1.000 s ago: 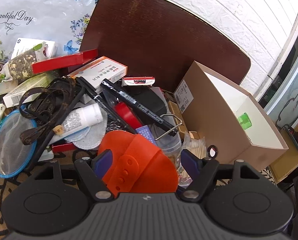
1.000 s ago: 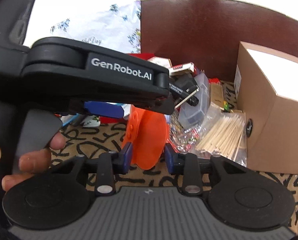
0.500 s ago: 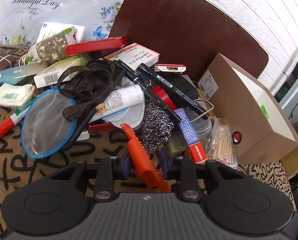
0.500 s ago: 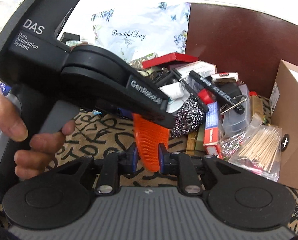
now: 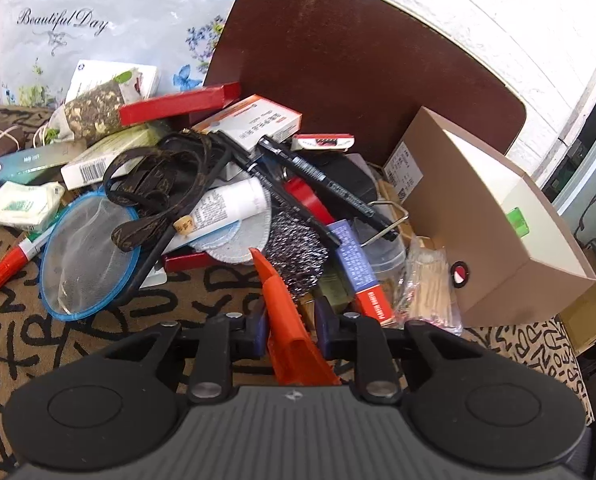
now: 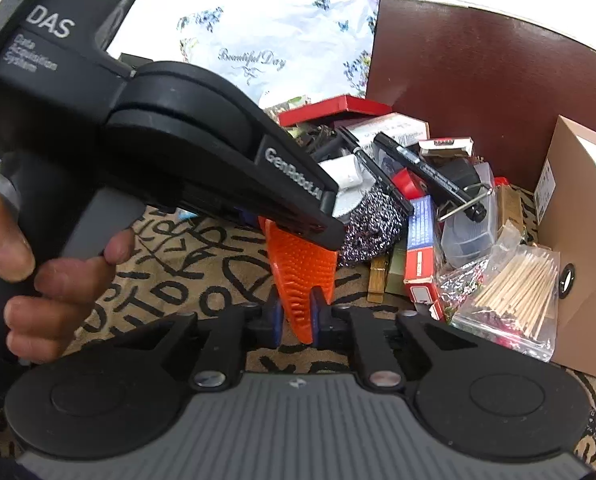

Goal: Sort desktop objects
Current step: 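Grasp the orange silicone scrubber by its edge with the right tool, then lift the orange scrubber and carry it over the cardboard box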

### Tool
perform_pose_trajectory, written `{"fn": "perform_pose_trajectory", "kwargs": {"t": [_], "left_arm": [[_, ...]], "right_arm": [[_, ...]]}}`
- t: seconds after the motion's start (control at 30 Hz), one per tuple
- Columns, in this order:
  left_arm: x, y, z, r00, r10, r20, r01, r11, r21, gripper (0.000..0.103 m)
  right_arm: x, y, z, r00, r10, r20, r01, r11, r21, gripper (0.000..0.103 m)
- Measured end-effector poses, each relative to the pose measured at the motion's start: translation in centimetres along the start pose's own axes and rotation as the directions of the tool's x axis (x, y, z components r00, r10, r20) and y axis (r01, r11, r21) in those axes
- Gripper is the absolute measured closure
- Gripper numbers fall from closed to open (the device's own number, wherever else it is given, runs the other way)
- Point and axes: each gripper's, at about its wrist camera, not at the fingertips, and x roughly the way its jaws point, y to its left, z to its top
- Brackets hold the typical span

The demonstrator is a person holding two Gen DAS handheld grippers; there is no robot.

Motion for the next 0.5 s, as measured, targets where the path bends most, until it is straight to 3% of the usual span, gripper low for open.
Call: {"fn": "perform_pose_trajectory", "kwargs": {"t": [0.2,0.5], "left_arm": [[-1.6,-2.4,0.6,0.999,-0.008,0.046,0.006,0.999,0.053,0.08],[-3.7,-8.4,2.8,0.987,-0.092,0.134,0.069,0.984,0.167,0.08]], "right_arm": [[-2.2,-0.4,0.5,0.998,-0.013,0.056,0.013,1.0,0.009,0.096],[-7.3,-3.1,2.0,0.978,-0.101,0.184,0.095,0.995,0.039,0.096]]}}
